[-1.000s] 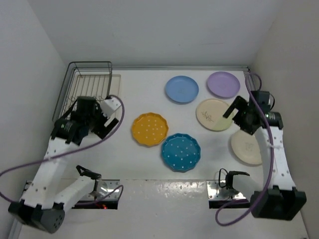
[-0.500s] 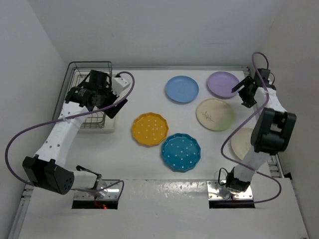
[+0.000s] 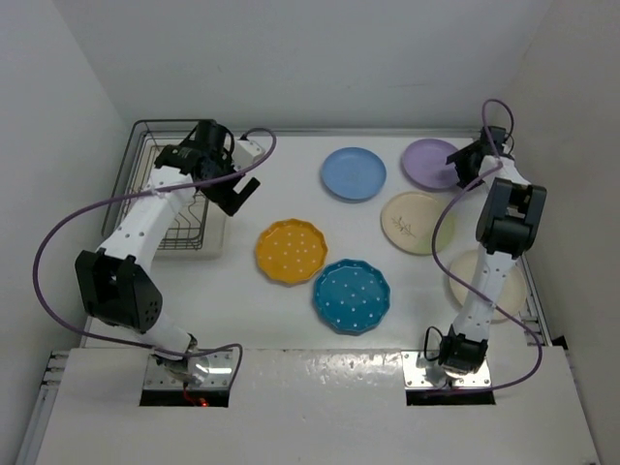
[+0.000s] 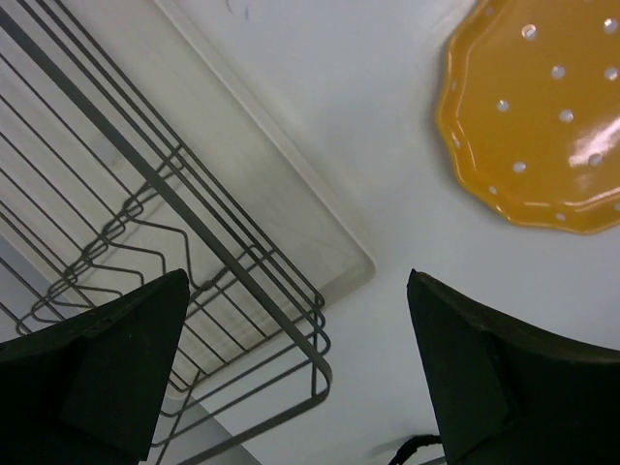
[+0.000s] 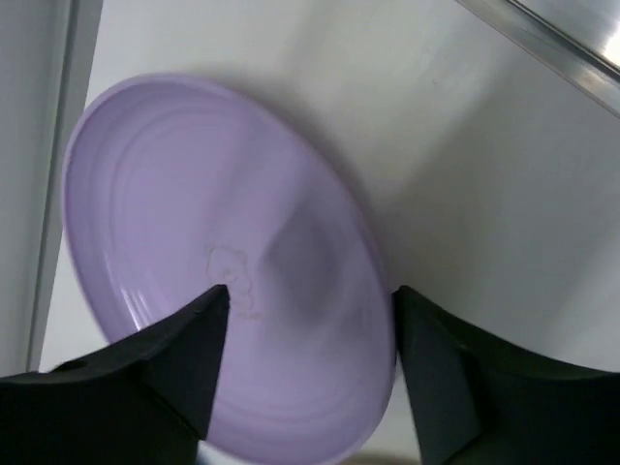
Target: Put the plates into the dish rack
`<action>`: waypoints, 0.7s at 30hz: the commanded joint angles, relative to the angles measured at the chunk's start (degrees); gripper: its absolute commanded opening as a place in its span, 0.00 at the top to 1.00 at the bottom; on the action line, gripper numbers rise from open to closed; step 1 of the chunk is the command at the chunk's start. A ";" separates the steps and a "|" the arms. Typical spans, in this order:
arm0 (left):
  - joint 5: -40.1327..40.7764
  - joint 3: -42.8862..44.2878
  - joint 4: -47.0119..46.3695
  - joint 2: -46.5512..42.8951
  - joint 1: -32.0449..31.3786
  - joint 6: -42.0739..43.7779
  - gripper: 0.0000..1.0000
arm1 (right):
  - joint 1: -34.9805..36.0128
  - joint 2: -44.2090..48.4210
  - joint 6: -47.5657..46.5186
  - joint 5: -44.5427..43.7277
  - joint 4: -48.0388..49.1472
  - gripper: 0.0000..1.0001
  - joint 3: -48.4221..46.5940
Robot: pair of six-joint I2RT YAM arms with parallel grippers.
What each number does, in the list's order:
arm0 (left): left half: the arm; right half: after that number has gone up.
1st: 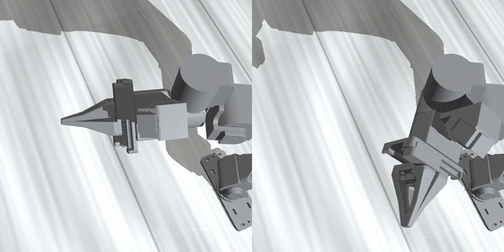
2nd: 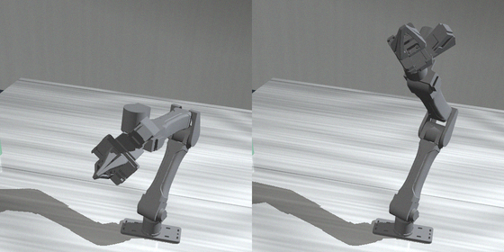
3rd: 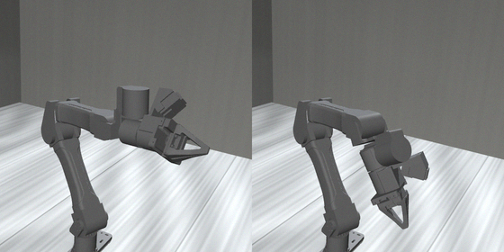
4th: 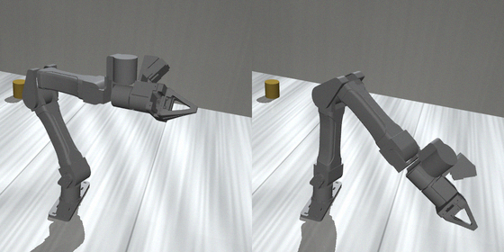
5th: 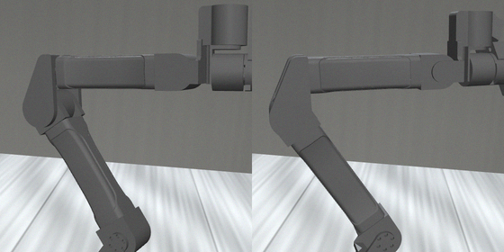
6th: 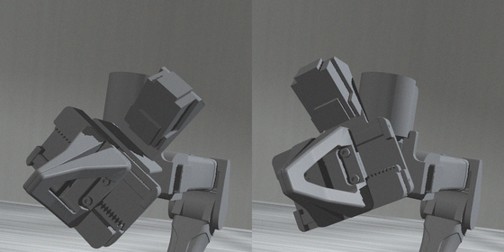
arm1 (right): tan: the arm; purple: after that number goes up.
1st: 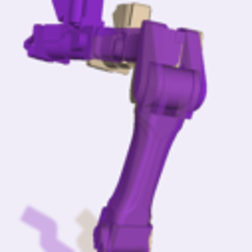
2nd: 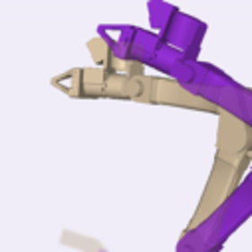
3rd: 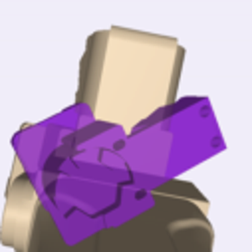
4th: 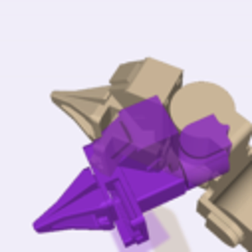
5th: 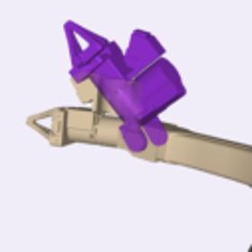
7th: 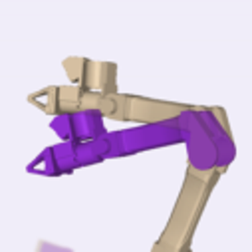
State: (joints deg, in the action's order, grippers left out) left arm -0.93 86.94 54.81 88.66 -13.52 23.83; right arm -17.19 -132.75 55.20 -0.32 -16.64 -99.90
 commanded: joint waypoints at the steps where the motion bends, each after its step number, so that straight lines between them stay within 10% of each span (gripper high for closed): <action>1: -0.73 5.52 -0.23 1.86 1.39 -1.33 0.00 | 1.02 -4.79 3.59 -1.53 0.30 0.34 -4.86; 7: -0.04 10.45 0.30 5.38 2.00 -0.72 0.00 | 0.49 -3.05 8.00 -3.81 1.78 0.99 -0.67; 21: -11.63 3.51 -3.29 -3.58 4.55 -3.26 0.00 | 4.62 25.24 -1.50 -0.83 17.94 1.00 17.44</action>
State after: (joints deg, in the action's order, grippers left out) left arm -6.37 91.22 54.61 88.82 -11.05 22.85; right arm -14.55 -119.37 55.92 -1.56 -9.08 -85.36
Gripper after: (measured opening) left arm 0.997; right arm 0.013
